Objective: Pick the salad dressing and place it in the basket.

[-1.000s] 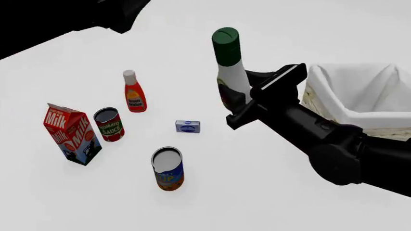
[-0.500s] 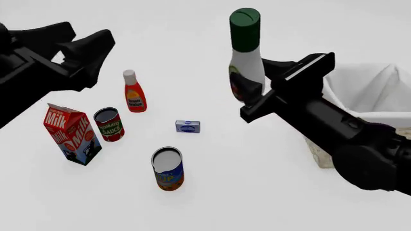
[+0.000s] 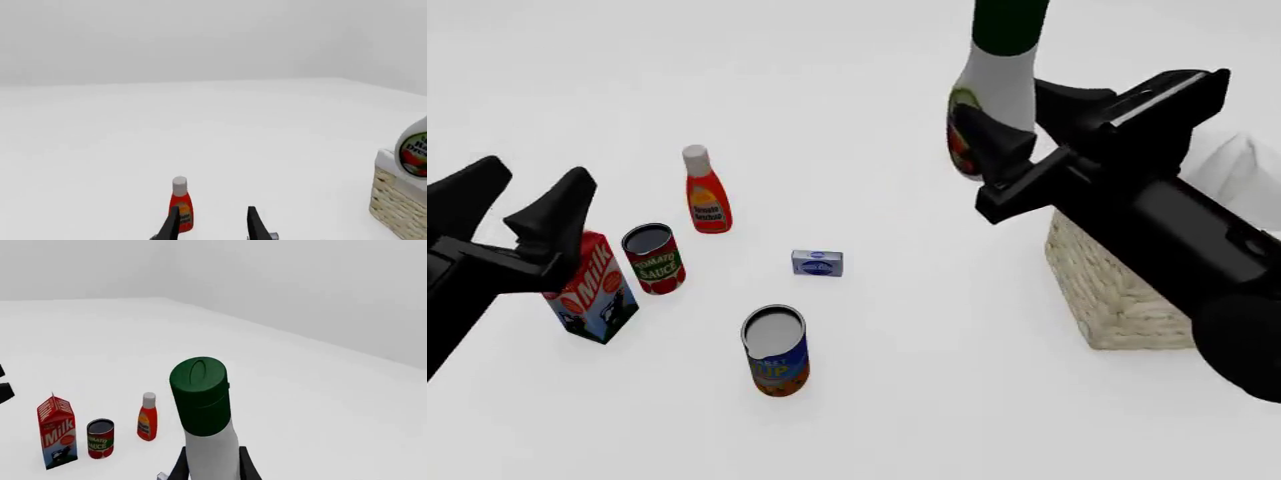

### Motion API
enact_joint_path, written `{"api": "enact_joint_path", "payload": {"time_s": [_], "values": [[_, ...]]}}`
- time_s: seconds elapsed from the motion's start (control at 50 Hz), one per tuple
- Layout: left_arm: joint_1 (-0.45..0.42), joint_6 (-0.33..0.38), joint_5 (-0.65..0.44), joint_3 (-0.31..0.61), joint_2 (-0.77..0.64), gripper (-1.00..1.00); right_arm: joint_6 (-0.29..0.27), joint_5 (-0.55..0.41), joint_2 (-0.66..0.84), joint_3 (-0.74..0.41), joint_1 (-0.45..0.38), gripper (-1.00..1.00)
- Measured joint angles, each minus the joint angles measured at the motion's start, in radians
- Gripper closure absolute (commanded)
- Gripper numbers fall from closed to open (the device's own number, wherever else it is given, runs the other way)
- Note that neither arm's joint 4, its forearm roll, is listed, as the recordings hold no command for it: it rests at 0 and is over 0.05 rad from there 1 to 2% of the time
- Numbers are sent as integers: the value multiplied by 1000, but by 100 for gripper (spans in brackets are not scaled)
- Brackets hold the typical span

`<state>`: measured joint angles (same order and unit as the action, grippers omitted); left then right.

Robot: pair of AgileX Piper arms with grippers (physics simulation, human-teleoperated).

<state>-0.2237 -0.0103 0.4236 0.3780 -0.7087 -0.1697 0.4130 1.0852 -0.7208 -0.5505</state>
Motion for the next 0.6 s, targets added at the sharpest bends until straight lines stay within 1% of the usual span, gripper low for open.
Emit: {"api": "enact_joint_path", "payload": {"time_s": [0.22, 0.4, 0.48, 0.6], "values": [[93, 27, 136, -163, 57, -100, 19, -14, -45, -4, 46, 100], [160, 35, 226, -272, 89, -100, 34, -30, -83, -11, 88, 100], [180, 38, 244, -307, 107, -100, 41, -37, -97, -13, 106, 100], [216, 34, 232, -339, 157, -100, 48, -48, -117, -19, 138, 100]]}}
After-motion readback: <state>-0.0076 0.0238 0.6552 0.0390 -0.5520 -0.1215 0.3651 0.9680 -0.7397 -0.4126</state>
